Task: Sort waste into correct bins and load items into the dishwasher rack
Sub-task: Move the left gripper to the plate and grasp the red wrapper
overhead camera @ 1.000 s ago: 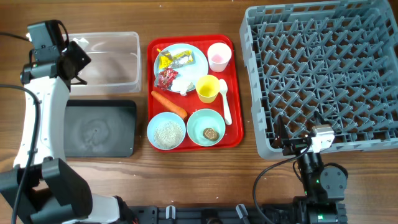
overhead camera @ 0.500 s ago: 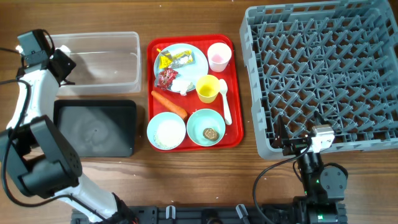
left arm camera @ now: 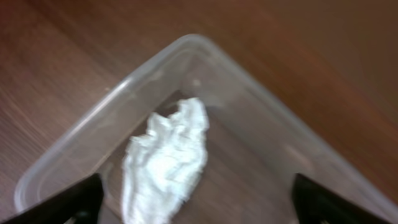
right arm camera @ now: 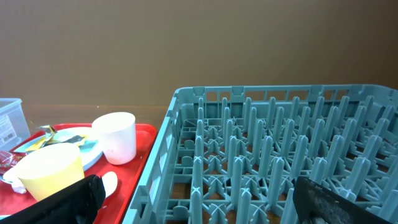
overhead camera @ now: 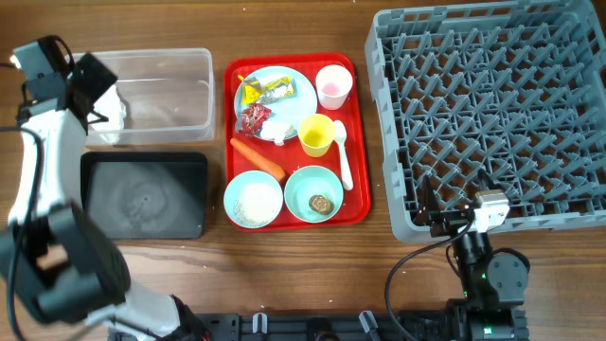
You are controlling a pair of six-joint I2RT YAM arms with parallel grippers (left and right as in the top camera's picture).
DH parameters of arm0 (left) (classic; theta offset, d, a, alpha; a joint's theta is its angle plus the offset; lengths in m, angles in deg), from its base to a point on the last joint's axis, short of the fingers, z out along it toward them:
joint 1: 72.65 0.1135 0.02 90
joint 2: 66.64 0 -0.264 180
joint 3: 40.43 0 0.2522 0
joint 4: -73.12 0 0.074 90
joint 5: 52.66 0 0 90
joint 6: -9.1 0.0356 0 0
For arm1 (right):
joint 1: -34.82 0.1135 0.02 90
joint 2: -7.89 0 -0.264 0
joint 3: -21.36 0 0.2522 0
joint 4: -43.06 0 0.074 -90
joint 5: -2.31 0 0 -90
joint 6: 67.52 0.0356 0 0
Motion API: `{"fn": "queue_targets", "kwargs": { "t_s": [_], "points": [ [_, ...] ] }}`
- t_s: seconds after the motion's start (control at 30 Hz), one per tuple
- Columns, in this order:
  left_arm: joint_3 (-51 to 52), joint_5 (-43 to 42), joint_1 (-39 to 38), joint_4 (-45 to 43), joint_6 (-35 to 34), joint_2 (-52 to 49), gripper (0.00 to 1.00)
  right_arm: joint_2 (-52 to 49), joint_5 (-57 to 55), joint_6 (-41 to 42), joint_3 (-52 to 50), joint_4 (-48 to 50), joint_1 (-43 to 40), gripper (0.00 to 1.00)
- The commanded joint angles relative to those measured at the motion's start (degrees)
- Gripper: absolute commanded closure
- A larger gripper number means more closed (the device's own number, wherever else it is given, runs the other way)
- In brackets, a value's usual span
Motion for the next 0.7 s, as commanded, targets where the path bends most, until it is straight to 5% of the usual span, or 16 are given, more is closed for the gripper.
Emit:
{"fn": "queue_targets", "kwargs": {
  "t_s": [0.0, 0.27, 0.53, 0.67],
  "points": [
    [-2.0, -12.2, -3.6, 3.5, 0.2, 11.3, 0.0, 0.3, 0.9, -0.5, -0.1, 0.3, -0.1, 0.0],
    [-1.9, -18.5, -16.7, 14.9, 0.3, 17.4, 0.0, 0.3, 0.9, -0.5, -0.1, 0.3, -0.1, 0.0],
    [-1.9, -18.4, -32.1, 23.2, 0.3, 11.2, 0.25, 0.3, 0.9, -0.5, -0.1, 0.3, -0.1, 0.0],
    [-1.9, -13.8, -38.0, 23.6, 0.3, 5.8, 0.26, 0.3, 0.9, -0.5, -0.1, 0.3, -0.1, 0.0]
  ]
}}
